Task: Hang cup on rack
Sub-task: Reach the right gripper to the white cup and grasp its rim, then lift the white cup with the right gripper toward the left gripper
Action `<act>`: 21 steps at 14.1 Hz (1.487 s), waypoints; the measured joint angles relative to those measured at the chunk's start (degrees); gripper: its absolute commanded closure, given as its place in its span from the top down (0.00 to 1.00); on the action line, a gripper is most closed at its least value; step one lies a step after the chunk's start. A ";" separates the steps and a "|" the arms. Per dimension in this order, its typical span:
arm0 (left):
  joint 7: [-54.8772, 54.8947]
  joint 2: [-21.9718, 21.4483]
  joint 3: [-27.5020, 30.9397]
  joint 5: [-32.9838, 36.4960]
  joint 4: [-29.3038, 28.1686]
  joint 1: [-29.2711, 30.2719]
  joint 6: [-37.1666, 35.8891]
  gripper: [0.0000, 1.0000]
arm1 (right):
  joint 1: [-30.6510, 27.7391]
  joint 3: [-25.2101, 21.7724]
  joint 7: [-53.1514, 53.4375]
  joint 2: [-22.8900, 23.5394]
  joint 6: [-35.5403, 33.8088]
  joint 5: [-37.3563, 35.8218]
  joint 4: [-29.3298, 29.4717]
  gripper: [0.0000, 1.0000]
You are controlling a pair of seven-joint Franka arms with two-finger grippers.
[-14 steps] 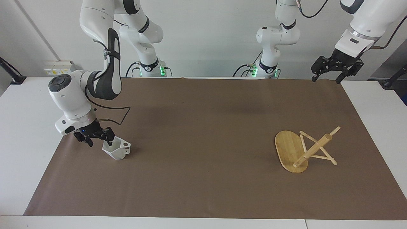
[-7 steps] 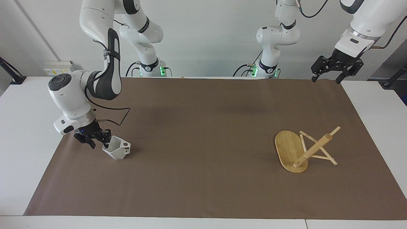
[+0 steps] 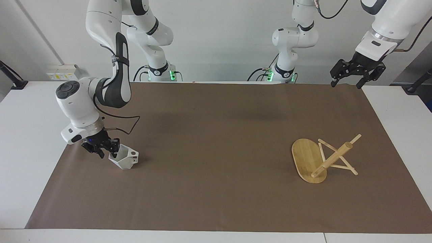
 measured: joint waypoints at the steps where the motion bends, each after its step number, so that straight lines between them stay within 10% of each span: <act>1: 0.00 0.00 0.00 0.00 0.00 0.00 0.00 1.00 | 0.00 0.00 0.00 0.00 0.01 0.00 -0.02 0.48; 13: 0.00 0.00 0.00 0.00 0.00 0.00 0.00 1.00 | 0.00 0.01 0.00 -0.03 0.02 0.00 0.09 0.04; 21: 0.00 0.00 0.00 0.00 0.00 0.00 0.00 1.00 | 0.09 0.49 0.00 -0.50 -1.71 0.14 1.37 0.00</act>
